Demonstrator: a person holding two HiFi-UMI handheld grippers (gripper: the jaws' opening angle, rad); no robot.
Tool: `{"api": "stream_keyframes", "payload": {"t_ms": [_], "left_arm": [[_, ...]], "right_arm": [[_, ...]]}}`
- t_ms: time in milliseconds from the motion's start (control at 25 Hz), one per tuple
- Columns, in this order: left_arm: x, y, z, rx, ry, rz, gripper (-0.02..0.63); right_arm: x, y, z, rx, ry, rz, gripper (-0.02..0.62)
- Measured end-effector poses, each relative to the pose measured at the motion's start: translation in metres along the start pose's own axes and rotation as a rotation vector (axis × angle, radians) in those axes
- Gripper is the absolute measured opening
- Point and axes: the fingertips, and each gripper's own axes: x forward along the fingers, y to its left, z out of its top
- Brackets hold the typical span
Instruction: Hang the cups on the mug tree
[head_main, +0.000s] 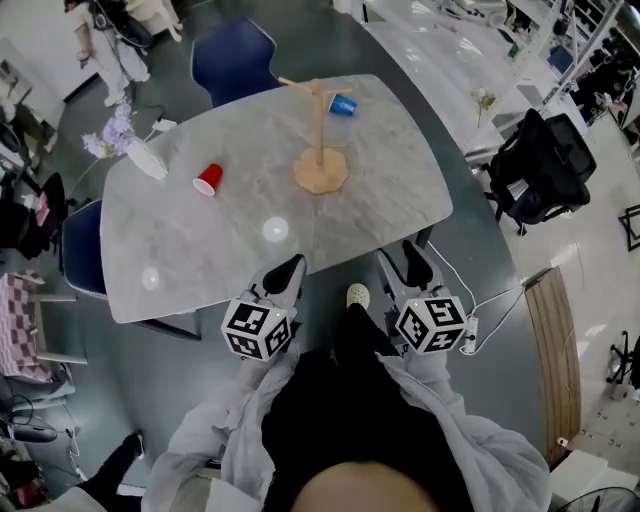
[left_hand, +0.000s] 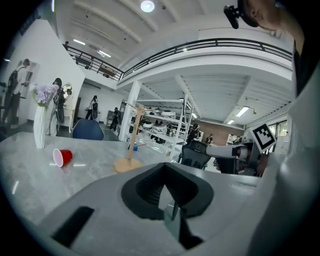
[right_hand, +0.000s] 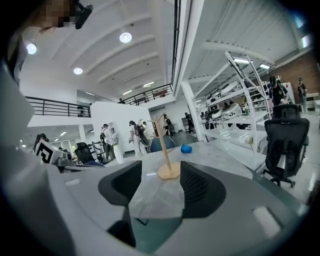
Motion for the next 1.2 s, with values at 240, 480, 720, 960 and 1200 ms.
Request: {"api": "stream_keyframes", "payload": {"t_ms": [240,480,720,960,1200], "left_arm": [[0.057,0.021,0.035,-0.011,-0.035,0.036,0.000],[0.108,0.046,0.055,-0.036,-0.064,0.086,0.000],[0.147,0.064,0.073,-0.046,-0.102,0.149,0.000],[0.168,0.082,0.073,-0.065,-0.109,0.204,0.000],[0.172,0.092,0.064,-0.076,-0.095,0.251,0.001]], "right_arm": [[0.052,-0.038,0.034,-0.025,0.013,0.042,0.235],[0.103,-0.073,0.058,-0.044,0.021,0.088,0.235],[0.149,-0.097,0.078,-0.076,0.035,0.162,0.235],[0.179,-0.113,0.084,-0.092,0.046,0.207,0.235],[0.194,-0.126,0.079,-0.080,0.067,0.223,0.235]]}}
